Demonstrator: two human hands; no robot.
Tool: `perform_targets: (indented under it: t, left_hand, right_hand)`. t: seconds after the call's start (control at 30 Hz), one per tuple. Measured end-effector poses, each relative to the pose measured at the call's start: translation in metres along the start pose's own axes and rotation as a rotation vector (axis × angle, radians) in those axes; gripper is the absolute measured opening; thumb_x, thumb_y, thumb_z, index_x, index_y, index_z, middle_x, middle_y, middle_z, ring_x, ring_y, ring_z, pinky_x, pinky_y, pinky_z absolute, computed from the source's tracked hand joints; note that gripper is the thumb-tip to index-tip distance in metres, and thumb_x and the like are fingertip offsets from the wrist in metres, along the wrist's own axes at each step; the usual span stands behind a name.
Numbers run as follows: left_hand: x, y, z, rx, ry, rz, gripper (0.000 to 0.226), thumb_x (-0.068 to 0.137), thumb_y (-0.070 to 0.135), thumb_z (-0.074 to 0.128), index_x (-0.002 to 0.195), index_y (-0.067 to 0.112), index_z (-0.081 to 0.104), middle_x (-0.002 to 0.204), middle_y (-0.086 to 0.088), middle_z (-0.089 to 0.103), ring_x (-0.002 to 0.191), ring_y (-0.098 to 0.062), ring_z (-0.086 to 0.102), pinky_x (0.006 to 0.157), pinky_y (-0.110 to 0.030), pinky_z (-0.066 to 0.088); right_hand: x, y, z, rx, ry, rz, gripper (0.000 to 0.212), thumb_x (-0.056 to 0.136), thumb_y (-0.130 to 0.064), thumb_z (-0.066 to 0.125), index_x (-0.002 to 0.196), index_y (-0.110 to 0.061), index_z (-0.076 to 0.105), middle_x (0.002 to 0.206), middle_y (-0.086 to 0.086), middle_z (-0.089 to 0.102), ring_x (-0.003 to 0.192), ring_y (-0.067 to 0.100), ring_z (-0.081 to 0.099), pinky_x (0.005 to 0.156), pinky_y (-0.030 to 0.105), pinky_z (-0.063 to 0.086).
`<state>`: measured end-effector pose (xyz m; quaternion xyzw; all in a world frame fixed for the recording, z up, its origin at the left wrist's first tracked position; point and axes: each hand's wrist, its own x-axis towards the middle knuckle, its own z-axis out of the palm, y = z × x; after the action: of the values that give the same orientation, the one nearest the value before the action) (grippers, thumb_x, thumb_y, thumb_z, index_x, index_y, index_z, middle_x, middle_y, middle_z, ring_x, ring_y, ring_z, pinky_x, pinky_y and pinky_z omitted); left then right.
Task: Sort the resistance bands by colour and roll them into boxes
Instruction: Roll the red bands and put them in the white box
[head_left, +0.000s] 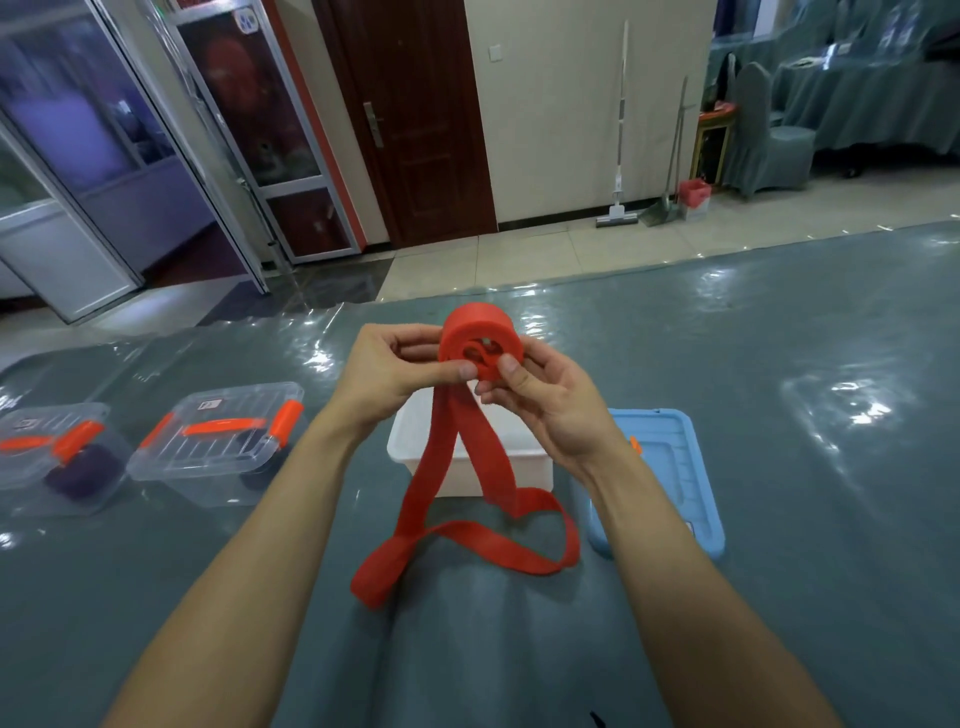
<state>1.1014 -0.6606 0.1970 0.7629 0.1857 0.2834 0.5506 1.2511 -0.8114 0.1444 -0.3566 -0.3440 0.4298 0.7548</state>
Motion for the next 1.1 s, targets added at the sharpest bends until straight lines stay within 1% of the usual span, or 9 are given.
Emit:
perform_targets:
  t: [0.17,0.3,0.4,0.53,0.6,0.73,0.87,1.0,1.1]
  left_hand:
    - [0.007,0.019,-0.019,0.529,-0.212,-0.062,0.057,0.046,0.048,0.103,0.096,0.026,0.086,0.087,0.006,0.085,0.084,-0.012,0.083,0.083,-0.035,0.069]
    - [0.024,0.046,-0.01,1.014,-0.401,0.019,0.056,0.045,0.065,0.092,0.091,0.033,0.086,0.074,0.023,0.078,0.07,0.004,0.076,0.076,-0.037,0.067]
    - [0.032,0.049,-0.013,0.941,-0.392,0.048,0.055,0.047,0.066,0.097,0.093,0.038,0.085,0.082,0.025,0.08,0.077,0.004,0.077,0.078,-0.028,0.067]
    - [0.029,0.028,-0.017,0.299,-0.267,-0.029,0.052,0.057,0.04,0.105,0.105,0.036,0.086,0.103,0.0,0.085,0.1,-0.018,0.083,0.087,-0.027,0.065]
    - [0.026,0.011,-0.009,0.131,-0.209,-0.022,0.05,0.062,0.028,0.102,0.11,0.031,0.086,0.107,-0.008,0.085,0.102,-0.024,0.083,0.086,-0.028,0.065]
    - [0.025,-0.01,0.015,0.002,-0.033,0.025,0.049,0.064,0.029,0.101,0.111,0.026,0.086,0.108,-0.01,0.084,0.102,-0.026,0.082,0.085,-0.028,0.064]
    - [0.033,-0.004,0.007,0.125,-0.042,-0.002,0.057,0.053,0.044,0.107,0.103,0.024,0.086,0.101,-0.008,0.085,0.095,-0.026,0.084,0.082,-0.03,0.066]
    - [0.043,0.015,-0.009,0.606,-0.246,-0.011,0.057,0.047,0.053,0.105,0.095,0.028,0.085,0.086,0.01,0.084,0.081,-0.01,0.083,0.079,-0.033,0.069]
    - [0.053,0.031,-0.004,1.017,-0.37,0.037,0.058,0.043,0.068,0.097,0.088,0.034,0.083,0.073,0.024,0.077,0.069,0.004,0.075,0.073,-0.033,0.065]
  right_hand:
    - [0.003,-0.024,-0.023,-0.752,-0.062,0.031,0.081,0.081,-0.03,0.094,0.151,-0.034,0.055,0.132,-0.01,0.067,0.067,0.017,0.068,0.067,0.037,0.056]
    - [0.011,-0.017,-0.012,-1.056,-0.116,0.073,0.055,0.074,-0.043,0.097,0.122,-0.032,0.073,0.087,-0.011,0.076,0.061,0.007,0.07,0.061,0.027,0.05]
    - [0.014,-0.014,-0.018,-0.814,-0.067,0.036,0.046,0.077,-0.024,0.097,0.117,-0.022,0.074,0.072,-0.004,0.076,0.058,0.015,0.071,0.064,0.026,0.055]
    - [0.019,-0.016,-0.028,-0.454,-0.034,-0.028,0.04,0.081,-0.011,0.093,0.118,-0.011,0.076,0.078,0.021,0.075,0.058,0.025,0.067,0.07,0.034,0.058]
    - [0.022,-0.013,-0.03,-0.288,-0.007,-0.056,0.034,0.083,-0.008,0.09,0.115,-0.009,0.078,0.076,0.016,0.074,0.058,0.024,0.065,0.067,0.032,0.057]
    - [0.028,-0.003,-0.026,-0.002,0.04,-0.075,0.028,0.087,-0.013,0.081,0.114,-0.007,0.076,0.081,0.008,0.073,0.059,0.017,0.064,0.068,0.026,0.057]
    - [0.026,-0.003,-0.032,-0.131,0.023,-0.015,0.046,0.082,-0.018,0.089,0.124,-0.008,0.073,0.092,0.014,0.077,0.066,0.023,0.071,0.071,0.031,0.061]
    - [0.025,-0.017,-0.046,-0.543,0.029,0.018,0.065,0.08,-0.021,0.095,0.138,-0.029,0.068,0.121,0.002,0.074,0.06,0.025,0.065,0.056,0.039,0.052]
    - [0.026,-0.018,-0.04,-0.71,-0.073,0.082,0.049,0.082,-0.026,0.094,0.126,-0.025,0.072,0.081,-0.001,0.079,0.054,0.019,0.065,0.055,0.033,0.051]
